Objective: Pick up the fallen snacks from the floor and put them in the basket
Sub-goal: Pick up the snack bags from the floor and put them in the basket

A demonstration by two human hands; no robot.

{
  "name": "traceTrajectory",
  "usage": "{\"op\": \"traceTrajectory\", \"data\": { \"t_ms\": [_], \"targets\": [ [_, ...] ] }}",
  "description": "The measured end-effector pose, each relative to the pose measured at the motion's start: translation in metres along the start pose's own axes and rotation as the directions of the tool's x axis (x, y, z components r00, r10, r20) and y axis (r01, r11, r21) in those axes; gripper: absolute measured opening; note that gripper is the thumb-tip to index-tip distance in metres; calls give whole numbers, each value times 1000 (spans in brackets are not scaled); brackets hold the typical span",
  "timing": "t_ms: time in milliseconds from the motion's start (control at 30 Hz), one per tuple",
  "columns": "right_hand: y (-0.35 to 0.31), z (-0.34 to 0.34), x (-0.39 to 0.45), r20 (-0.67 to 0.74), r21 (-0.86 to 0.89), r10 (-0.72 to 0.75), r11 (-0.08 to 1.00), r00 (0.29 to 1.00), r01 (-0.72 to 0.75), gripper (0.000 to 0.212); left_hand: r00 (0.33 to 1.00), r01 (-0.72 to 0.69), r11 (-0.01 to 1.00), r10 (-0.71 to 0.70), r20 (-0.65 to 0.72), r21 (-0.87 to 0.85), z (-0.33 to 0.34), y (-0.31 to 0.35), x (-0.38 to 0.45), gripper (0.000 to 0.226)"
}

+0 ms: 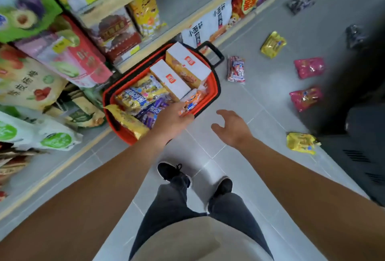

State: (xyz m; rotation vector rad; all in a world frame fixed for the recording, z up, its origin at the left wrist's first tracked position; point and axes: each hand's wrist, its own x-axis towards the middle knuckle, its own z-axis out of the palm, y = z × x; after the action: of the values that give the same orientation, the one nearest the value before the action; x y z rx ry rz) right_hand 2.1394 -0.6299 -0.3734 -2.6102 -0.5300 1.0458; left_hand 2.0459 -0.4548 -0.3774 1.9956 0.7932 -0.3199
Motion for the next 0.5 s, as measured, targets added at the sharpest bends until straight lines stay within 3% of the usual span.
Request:
{"op": "traceTrajectory", "data": {
  "t_ms": [133, 267, 500],
  "targets": [
    [78, -31, -52, -106, 62, 119, 992, 987, -113, 60, 988, -128, 988, 119, 100, 88, 60, 57, -7, 53],
    [173, -54, -116, -228, 164, 247, 963, 942, -213, 59, 958, -252, 952, 221, 181, 173, 134, 120, -28, 55],
    [332, -76, -218, -299, 345, 442, 876, 846, -336, 59, 911, -383, 903, 335, 242, 192, 261, 210, -83, 56]
  ]
}}
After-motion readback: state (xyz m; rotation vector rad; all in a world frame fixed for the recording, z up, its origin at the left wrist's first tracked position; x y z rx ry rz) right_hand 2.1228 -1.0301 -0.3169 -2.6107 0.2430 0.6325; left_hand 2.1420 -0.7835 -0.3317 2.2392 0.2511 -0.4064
